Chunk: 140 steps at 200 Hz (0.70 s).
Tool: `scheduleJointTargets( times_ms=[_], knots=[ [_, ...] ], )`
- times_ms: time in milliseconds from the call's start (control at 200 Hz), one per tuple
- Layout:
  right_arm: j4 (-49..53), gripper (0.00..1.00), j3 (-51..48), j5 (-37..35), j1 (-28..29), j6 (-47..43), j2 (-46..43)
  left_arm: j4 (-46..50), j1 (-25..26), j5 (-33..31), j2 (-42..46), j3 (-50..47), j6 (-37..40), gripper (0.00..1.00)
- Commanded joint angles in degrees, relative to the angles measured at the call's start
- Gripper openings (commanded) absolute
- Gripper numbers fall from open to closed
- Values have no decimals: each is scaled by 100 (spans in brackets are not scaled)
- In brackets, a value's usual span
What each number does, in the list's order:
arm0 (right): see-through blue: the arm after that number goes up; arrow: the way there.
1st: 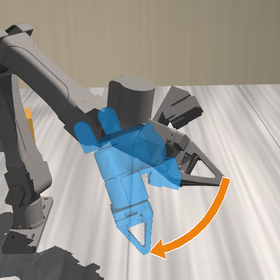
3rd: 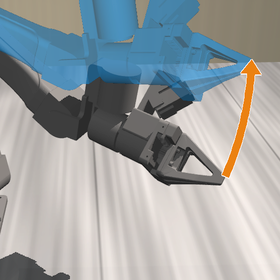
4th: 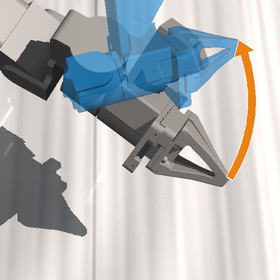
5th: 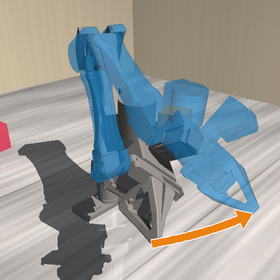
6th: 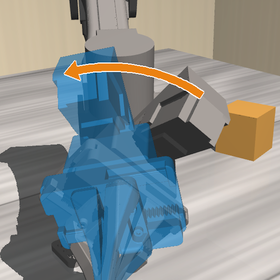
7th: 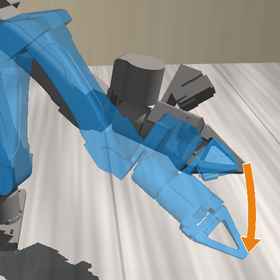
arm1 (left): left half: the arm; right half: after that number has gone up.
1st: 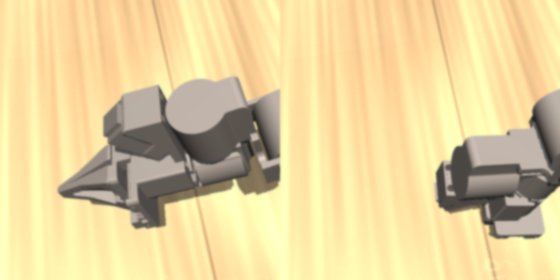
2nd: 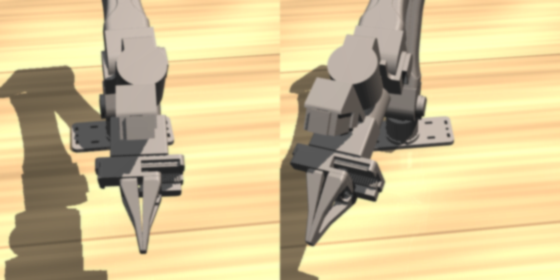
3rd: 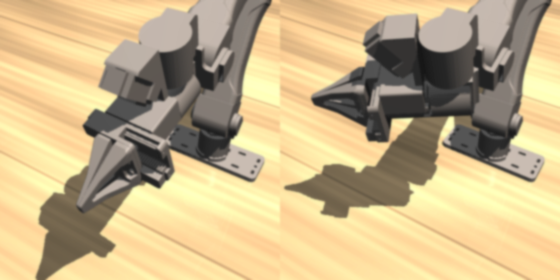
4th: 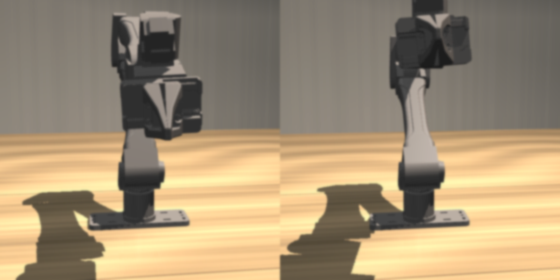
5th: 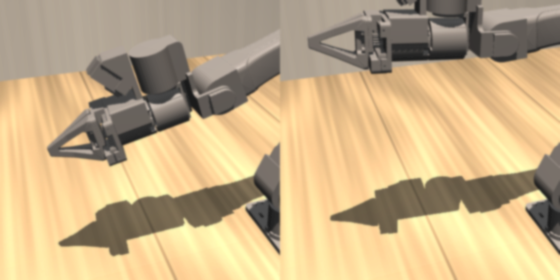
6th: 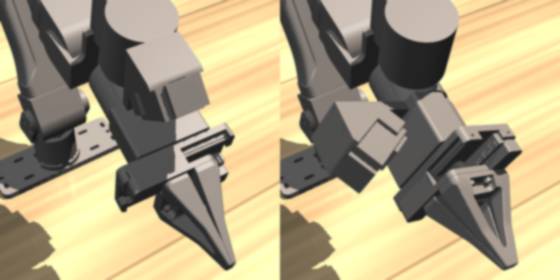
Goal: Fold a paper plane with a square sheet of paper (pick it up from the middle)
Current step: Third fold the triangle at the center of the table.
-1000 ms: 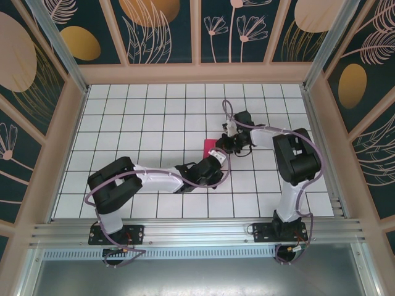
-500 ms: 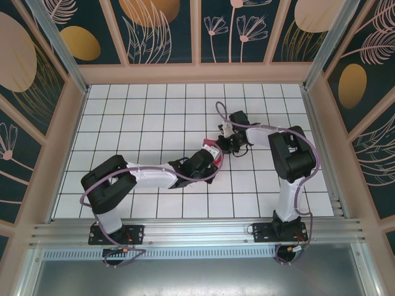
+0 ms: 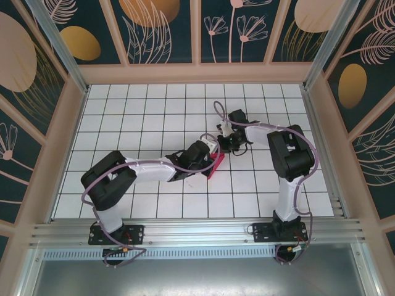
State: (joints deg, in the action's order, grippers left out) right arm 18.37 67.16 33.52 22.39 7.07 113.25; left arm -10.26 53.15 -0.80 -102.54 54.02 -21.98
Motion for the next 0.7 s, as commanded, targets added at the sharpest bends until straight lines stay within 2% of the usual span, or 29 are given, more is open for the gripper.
scheduleJointTargets(
  times_ms=[0,380,696],
  knots=[
    [310,7,43,-38,64,-189,242,127,-72,45,-143,139,231,0],
    [346,8,105,6,64,-171,291,24,-202,28,-322,104,226,0],
    [308,8,87,61,72,-136,294,-178,-399,334,-365,8,250,0]
  ],
)
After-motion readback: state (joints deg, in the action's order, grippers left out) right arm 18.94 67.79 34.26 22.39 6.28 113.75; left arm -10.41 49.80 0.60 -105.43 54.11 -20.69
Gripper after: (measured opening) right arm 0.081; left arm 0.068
